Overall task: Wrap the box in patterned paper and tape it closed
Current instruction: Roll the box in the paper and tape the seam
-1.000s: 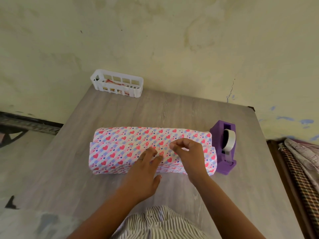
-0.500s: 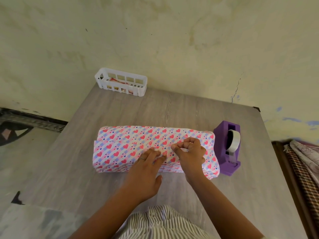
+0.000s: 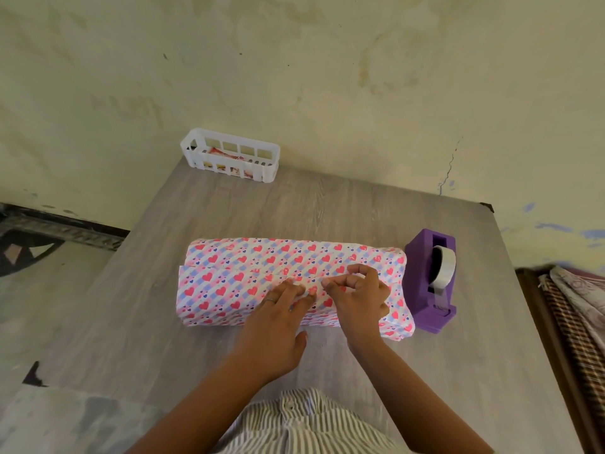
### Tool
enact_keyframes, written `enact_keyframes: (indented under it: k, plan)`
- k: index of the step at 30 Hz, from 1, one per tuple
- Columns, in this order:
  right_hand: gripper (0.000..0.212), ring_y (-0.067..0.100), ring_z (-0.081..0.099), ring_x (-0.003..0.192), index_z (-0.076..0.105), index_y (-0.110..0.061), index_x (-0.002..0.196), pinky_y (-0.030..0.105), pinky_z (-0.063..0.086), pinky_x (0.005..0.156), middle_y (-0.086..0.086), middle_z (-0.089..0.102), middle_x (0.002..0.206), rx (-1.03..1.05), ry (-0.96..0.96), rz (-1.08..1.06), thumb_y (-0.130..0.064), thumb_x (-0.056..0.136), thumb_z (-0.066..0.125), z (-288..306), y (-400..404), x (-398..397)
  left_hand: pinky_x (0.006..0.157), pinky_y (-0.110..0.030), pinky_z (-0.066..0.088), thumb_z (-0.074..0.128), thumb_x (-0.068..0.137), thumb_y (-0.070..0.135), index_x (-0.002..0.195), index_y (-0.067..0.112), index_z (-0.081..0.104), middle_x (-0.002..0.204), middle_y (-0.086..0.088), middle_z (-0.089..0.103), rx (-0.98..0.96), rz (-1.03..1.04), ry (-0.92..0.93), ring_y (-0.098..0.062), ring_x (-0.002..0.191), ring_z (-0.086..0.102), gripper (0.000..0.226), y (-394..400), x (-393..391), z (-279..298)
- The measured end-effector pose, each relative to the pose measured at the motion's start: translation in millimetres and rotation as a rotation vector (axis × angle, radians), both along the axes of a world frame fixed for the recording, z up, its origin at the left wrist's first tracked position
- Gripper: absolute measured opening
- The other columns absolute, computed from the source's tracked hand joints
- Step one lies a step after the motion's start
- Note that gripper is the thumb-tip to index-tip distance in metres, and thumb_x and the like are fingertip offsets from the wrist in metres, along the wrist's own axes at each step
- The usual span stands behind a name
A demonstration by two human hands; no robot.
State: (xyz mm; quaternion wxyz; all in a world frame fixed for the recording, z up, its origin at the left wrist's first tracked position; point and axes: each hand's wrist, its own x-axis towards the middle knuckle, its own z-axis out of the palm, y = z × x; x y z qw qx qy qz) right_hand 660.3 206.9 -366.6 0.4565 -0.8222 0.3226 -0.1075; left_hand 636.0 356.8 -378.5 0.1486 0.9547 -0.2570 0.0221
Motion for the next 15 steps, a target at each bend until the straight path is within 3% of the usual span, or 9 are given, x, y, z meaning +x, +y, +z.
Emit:
enact_keyframes:
  k: [9,15]
  plan:
    - [0.052,0.023,0.039,0.125,0.051,-0.019,0.121,0.041,0.023,0.106,0.002,0.054,0.129,-0.026,0.027,-0.044,-0.032,0.077,0.076,3.6,4.2,6.7,0.083,-0.033,0.051,0.084,0.058,0.043,0.118,0.025,0.063,0.122,0.001,0.062,0.015,-0.006,-0.004,-0.024,0.111,0.062,0.066,-0.7,-0.1,8.1]
    - [0.042,0.021,0.041,0.122,0.057,-0.015,0.118,0.036,0.024,0.103,0.0,0.052,0.131,-0.157,0.016,-0.026,-0.028,0.081,0.072,4.3,8.1,5.1,0.091,-0.038,0.046,0.08,0.067,0.039,0.125,0.023,0.059,0.13,-0.001,0.057,0.014,0.0,0.095,-0.028,0.12,0.055,0.064,-1.7,-0.5,10.6]
